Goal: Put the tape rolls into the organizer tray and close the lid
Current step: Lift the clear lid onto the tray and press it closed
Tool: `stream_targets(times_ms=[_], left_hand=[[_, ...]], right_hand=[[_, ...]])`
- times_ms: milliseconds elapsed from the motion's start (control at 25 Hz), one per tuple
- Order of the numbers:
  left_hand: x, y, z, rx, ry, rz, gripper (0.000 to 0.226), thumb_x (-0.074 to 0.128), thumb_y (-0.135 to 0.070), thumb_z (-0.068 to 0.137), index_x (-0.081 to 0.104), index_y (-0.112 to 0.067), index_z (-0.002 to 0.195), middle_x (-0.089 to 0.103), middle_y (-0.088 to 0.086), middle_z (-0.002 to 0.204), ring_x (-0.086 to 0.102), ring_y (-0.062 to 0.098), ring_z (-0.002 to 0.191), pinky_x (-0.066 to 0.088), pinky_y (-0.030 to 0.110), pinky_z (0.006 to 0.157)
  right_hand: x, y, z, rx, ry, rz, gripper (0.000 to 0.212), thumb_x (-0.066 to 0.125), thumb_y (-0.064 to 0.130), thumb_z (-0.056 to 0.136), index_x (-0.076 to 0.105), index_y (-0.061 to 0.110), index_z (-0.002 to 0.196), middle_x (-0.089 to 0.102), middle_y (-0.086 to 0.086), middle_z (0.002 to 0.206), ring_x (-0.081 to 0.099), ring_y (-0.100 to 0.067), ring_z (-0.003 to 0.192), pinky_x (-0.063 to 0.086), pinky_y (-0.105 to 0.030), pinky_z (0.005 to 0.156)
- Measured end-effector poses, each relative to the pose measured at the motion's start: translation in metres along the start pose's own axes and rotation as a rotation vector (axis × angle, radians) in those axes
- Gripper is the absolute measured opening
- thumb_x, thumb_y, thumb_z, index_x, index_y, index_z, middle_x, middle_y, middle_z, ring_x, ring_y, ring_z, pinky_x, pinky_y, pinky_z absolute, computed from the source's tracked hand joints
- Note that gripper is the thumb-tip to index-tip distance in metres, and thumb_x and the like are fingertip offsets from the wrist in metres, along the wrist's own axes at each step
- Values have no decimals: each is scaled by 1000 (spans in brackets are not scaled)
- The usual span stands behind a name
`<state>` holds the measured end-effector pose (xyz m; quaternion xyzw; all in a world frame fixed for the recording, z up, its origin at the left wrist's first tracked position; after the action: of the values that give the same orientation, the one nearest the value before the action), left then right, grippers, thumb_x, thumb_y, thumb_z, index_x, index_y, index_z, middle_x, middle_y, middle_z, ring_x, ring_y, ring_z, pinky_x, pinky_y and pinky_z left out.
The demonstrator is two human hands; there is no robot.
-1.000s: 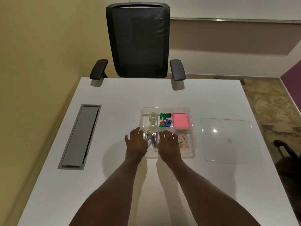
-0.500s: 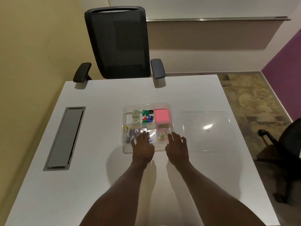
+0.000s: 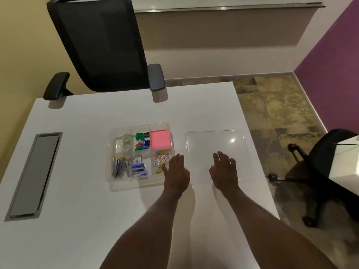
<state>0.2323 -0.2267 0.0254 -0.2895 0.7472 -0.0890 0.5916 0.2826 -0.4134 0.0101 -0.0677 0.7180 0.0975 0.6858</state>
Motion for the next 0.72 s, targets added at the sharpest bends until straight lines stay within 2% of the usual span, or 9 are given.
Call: stream_targets(times_ms=[80, 200, 400, 560, 720], left_hand=[[13, -13, 13, -4, -8, 26, 55, 50, -22, 101, 36, -14, 153, 37, 8, 161, 34, 28, 150, 24, 57, 122], [27, -27, 32, -7, 3, 57, 48, 53, -18, 96, 45, -11, 142, 53, 9, 141, 54, 32, 125, 46, 48, 103], [44, -36, 59, -123, 67, 55, 58, 52, -18, 96, 36, -5, 150, 43, 12, 148, 45, 34, 132, 48, 49, 97], [56, -36, 74, -243, 95, 45, 66, 51, -21, 97, 25, -3, 155, 35, 16, 151, 38, 35, 137, 48, 50, 101], [61, -38, 84, -303, 58, -11, 60, 49, -19, 98, 30, -1, 152, 39, 18, 144, 40, 35, 132, 49, 48, 99]], right_hand=[[4, -28, 10, -2, 8, -13, 48, 67, 22, 84, 60, 7, 129, 62, -13, 131, 60, -32, 111, 49, -46, 90], [8, -61, 27, 25, 50, 34, 55, 74, 24, 82, 59, 6, 132, 60, -15, 132, 60, -35, 112, 51, -47, 87], [24, -105, 50, 104, 103, 57, 60, 74, 27, 84, 55, 3, 136, 58, -20, 131, 59, -37, 111, 51, -48, 85], [31, -128, 64, 234, 89, 71, 62, 69, 33, 88, 50, 2, 138, 55, -20, 132, 55, -39, 116, 47, -50, 97], [32, -136, 77, 384, 107, 143, 58, 64, 38, 91, 47, 1, 133, 56, -20, 125, 55, -38, 114, 49, -50, 97]])
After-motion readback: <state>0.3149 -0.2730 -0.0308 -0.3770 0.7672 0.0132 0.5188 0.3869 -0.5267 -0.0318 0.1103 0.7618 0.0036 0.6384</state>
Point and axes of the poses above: each hand's wrist, its own z-axis towards the middle knuckle, its own x-axis out of the palm, y = z × x, the point moved 2 cm from there along z, towards the middle knuckle
